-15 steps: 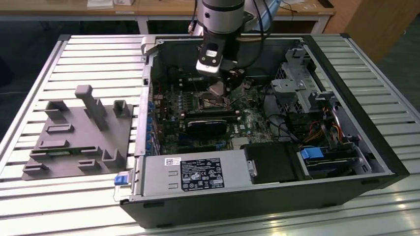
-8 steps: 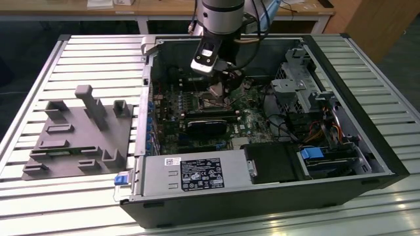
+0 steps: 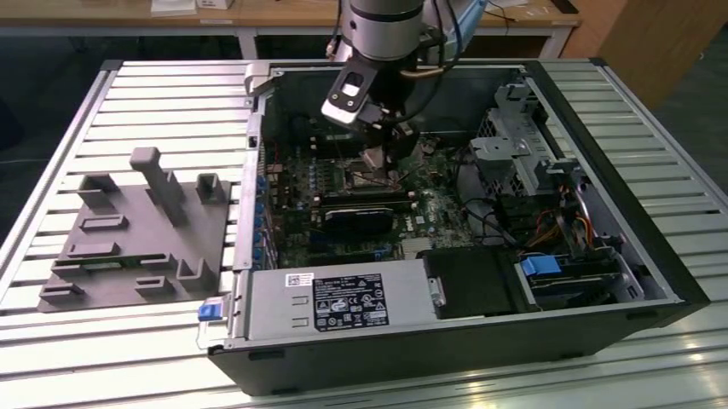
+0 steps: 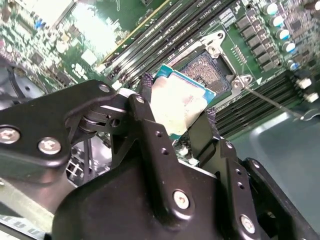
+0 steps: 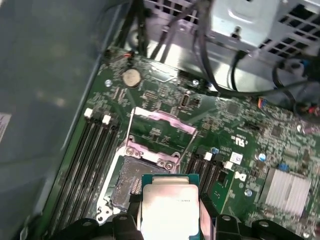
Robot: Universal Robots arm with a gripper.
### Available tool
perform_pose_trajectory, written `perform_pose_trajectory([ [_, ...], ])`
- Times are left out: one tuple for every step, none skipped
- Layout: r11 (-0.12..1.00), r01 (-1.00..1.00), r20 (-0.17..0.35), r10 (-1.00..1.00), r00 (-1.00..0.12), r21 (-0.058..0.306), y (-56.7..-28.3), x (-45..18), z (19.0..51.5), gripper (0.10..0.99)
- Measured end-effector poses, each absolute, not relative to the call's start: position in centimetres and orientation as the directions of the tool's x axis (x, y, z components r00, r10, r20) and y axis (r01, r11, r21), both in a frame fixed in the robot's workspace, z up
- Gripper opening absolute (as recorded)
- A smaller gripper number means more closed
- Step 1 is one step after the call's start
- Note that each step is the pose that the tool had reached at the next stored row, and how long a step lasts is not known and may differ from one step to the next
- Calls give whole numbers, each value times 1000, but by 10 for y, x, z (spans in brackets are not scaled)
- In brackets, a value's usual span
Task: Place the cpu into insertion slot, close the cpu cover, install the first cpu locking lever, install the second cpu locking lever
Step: 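Place the cpu into insertion slot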
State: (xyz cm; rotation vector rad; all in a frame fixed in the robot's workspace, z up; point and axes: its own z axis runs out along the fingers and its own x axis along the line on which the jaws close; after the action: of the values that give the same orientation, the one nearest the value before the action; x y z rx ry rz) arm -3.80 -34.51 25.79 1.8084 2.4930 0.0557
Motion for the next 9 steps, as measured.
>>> perform_pose_trajectory([
  [294,954,-28,956,-292,65,-345,-38,258,537],
  [276,959,-28,961,-275,65,-345,-38,258,537],
  [259,964,-28,966,-258,65,-345,-38,257,537],
  [242,968,-28,970,-240,65,-345,-38,257,537],
  [224,972,-28,974,-223,65,-345,-38,257,537],
  [206,976,-28,978,-205,65,-345,-38,257,537],
  [189,980,-28,982,-187,65,-345,-38,256,537],
  [171,983,-28,985,-170,65,-345,-38,256,537],
  [152,986,-28,988,-151,65,-345,-38,256,537],
])
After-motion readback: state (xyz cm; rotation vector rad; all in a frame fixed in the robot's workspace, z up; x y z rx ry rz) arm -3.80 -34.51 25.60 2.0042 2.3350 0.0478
